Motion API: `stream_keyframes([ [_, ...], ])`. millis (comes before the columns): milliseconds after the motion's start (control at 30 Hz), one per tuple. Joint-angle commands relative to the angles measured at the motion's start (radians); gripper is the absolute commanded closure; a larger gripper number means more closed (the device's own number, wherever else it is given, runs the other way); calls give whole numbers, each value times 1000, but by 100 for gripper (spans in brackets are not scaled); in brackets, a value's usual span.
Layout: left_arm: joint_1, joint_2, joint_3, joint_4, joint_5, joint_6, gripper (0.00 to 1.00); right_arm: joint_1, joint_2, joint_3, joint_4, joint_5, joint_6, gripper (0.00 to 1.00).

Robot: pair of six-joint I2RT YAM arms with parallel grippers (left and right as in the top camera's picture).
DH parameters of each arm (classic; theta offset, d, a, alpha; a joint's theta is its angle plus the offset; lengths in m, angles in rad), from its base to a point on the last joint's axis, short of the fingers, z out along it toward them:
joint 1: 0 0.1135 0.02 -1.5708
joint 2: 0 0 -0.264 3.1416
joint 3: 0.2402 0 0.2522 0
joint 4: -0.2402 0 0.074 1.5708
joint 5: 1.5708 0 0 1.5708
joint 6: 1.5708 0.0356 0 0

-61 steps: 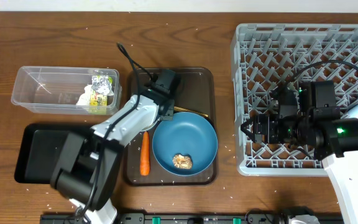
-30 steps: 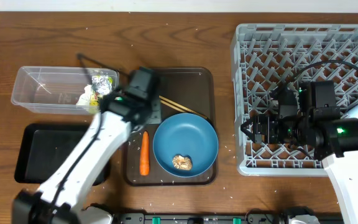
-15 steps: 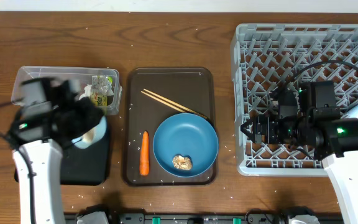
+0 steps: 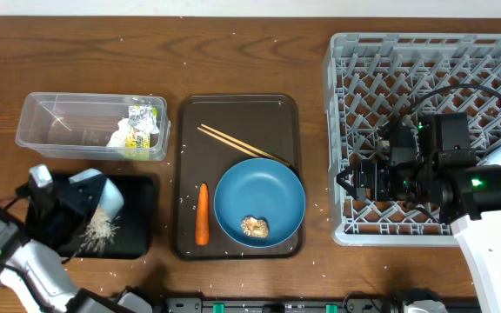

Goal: Sort waste into correct bins and load items into the dishwasher rack
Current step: 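Carry the rice bowl left over the black tray with the left gripper, then tip the bowl with the left gripper to pour rice onto the black tray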

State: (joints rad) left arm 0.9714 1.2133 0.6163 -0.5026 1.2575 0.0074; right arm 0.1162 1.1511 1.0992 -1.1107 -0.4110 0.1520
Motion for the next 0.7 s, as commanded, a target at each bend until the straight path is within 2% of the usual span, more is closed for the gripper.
stream_keyframes([
  [0,71,-2,-47,70,253,61,94,15,-1,12,-1,-3,0,14],
  [100,111,9,-63,108,315,82,93,15,-1,12,-1,-3,0,14],
  [667,125,23,-63,128,307,132,94,15,-1,12,-2,18,0,13],
])
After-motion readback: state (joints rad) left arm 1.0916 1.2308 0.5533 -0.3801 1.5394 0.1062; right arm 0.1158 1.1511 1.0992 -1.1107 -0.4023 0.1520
